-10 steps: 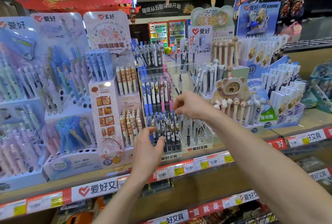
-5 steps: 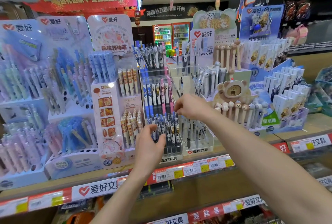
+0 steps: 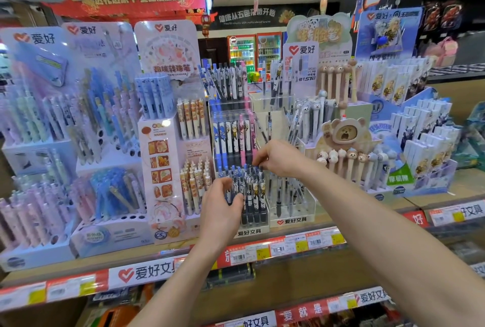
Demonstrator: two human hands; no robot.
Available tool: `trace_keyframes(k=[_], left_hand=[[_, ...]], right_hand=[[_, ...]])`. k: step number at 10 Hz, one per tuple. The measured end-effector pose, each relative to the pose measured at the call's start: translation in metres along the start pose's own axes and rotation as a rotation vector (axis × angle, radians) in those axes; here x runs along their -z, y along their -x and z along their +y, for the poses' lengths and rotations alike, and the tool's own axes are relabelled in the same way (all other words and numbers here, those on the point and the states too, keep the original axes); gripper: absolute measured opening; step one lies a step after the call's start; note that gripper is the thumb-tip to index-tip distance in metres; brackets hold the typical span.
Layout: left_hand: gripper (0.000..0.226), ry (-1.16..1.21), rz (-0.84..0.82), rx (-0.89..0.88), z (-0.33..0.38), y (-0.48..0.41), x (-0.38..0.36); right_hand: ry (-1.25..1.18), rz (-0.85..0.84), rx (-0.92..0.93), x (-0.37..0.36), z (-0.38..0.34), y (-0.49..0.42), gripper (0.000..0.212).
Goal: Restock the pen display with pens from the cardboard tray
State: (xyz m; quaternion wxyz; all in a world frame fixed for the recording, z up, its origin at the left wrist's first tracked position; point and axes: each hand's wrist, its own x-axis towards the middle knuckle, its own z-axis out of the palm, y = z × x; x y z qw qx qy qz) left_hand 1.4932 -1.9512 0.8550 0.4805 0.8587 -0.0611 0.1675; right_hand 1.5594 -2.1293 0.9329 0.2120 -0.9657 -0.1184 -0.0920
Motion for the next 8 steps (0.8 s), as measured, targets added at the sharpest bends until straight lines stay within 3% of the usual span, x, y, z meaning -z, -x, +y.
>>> trace_keyframes(k=[4,8], left_hand=[[0.043,0.029,-0.016,-0.003,-0.002,-0.003,0.001],[0.044,-0.046,0.027,-0.106,-0.005,0.000,0.015]], right_hand=[[-0.013,0.070,-0.034,0.010,0.004,0.015,0.039],[-0.053,0.197,-0.030,0.012,0.008,0.057,0.031]])
